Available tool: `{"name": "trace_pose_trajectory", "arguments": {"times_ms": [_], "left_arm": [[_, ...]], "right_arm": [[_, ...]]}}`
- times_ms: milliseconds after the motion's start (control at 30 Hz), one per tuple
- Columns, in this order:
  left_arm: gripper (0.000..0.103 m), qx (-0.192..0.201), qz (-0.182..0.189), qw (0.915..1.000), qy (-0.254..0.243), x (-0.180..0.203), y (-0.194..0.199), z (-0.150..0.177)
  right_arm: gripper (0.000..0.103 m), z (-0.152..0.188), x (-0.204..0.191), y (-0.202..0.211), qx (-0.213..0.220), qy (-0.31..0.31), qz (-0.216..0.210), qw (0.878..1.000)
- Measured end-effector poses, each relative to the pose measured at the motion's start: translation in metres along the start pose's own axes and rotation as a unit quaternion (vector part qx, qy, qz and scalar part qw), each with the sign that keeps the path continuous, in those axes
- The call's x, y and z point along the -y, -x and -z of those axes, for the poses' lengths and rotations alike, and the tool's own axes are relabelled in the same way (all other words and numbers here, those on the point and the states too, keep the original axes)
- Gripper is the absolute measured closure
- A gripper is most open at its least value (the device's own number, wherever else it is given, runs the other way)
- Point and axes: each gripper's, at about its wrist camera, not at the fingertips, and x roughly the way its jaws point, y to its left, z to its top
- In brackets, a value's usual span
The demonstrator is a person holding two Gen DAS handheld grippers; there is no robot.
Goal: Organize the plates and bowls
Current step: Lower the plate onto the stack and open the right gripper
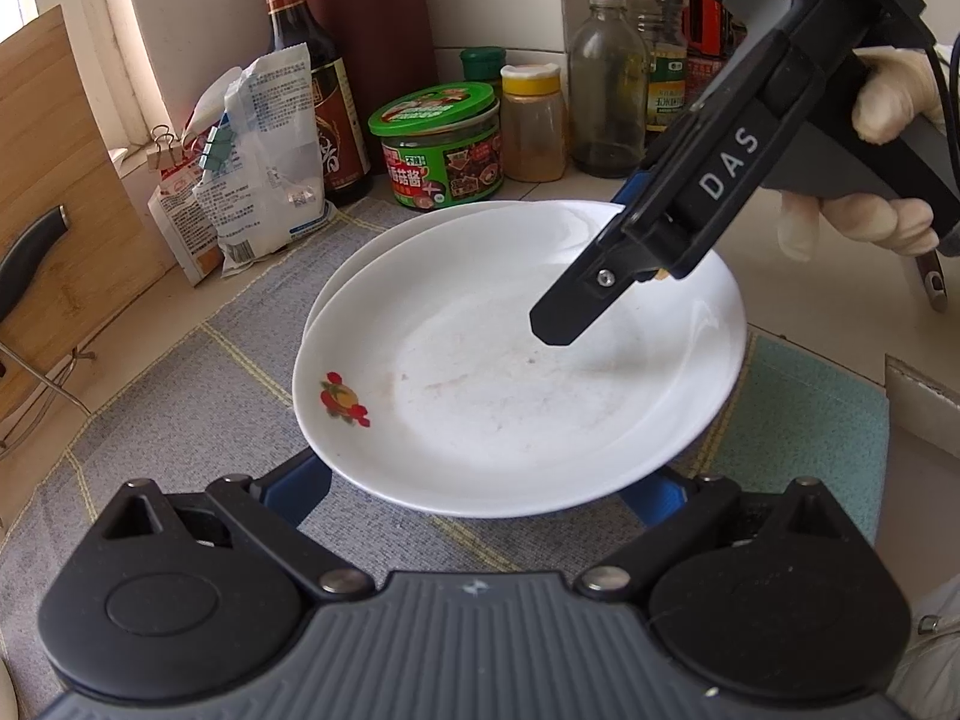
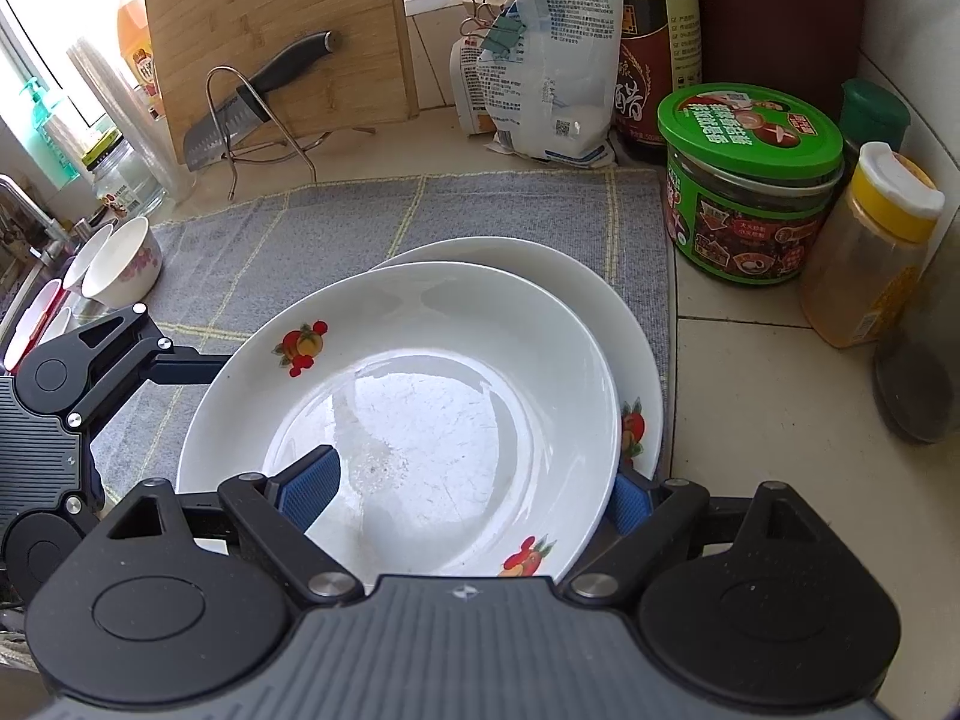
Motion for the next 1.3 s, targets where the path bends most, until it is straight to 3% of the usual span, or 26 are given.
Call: {"name": "trace_pose_trajectory", "arguments": {"times_ms": [433, 1167, 1300], "left_arm": [[0.002, 0.016, 0.002, 0.9997, -0.017, 0.004, 0.001, -0.002], [0.001, 0.024, 0.008, 0.9997, 0.000, 0.003, 0.002, -0.002], [0.001, 0.026, 0.005, 0.9997, 0.000, 0.002, 0.003, -0.001]], "right_arm": [[0.007, 0.004, -0.005, 0.010, 0.004, -0.003, 0.019, 1.000], [0.005, 0.010, -0.015, 0.018, -0.006, 0.011, 0.063, 0.998], [0.000, 0.011, -0.021, 0.024, 0.011, 0.031, 0.067, 0.997]]}}
